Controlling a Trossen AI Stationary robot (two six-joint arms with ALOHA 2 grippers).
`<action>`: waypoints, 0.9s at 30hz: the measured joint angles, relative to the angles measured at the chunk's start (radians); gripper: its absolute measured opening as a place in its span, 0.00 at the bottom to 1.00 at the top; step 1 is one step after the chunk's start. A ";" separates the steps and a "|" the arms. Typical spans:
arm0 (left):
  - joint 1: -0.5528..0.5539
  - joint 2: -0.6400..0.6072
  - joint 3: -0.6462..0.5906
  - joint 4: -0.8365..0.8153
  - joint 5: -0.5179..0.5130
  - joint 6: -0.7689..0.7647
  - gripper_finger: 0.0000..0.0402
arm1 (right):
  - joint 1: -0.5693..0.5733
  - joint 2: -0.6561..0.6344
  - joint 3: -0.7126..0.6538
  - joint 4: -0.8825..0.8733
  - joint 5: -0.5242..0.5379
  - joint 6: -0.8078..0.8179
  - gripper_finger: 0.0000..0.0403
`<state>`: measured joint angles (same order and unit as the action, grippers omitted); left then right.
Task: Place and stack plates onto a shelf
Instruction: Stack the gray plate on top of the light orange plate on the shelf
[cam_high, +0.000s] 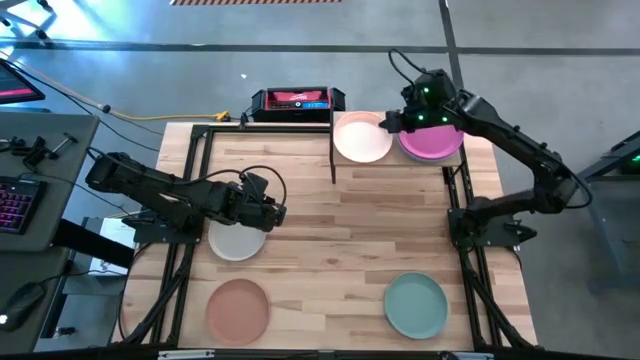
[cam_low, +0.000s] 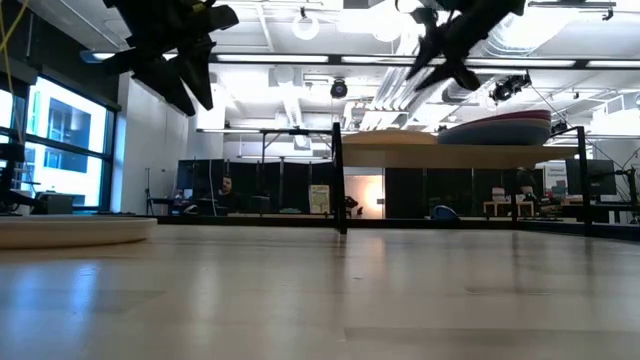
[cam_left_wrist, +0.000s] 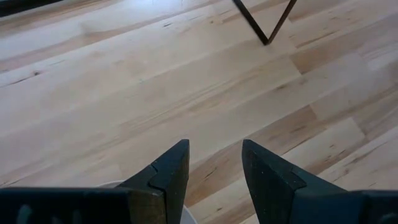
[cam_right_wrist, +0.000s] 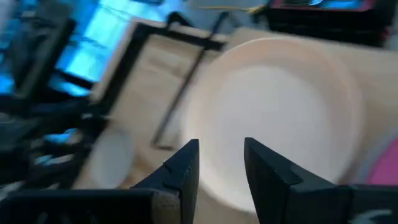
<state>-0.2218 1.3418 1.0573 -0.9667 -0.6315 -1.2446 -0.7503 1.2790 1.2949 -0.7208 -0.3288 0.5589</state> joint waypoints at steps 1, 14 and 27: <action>0.000 0.000 0.000 0.000 0.000 0.000 0.34 | 0.008 -0.006 0.000 0.003 -0.026 0.009 0.27; 0.000 0.000 0.000 0.000 0.000 0.000 0.34 | 0.281 -0.070 0.000 -0.012 -0.146 0.030 0.27; 0.000 0.000 0.000 0.000 0.000 0.000 0.34 | 0.595 -0.071 0.000 -0.013 0.029 0.118 0.27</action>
<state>-0.2222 1.3418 1.0573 -0.9667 -0.6317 -1.2446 -0.1556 1.2079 1.2949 -0.7337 -0.2997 0.6773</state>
